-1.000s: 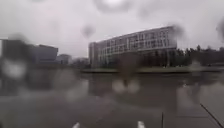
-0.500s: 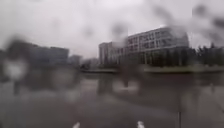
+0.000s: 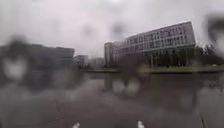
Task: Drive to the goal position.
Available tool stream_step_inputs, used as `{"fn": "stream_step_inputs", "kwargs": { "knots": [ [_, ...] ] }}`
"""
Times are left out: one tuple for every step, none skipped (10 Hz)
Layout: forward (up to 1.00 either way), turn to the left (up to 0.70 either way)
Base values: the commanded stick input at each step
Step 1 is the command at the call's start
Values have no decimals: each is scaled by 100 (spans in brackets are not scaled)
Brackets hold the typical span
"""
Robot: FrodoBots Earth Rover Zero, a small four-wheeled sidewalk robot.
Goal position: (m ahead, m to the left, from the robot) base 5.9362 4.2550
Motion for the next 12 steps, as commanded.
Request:
{"fn": "stream_step_inputs", "kwargs": {
  "knots": [
    [70,14],
    [70,14],
    [70,14],
    [70,14],
    [70,14],
    [70,14],
    [70,14],
    [70,14],
    [70,14],
    [70,14],
    [70,14],
    [70,14]
  ]
}}
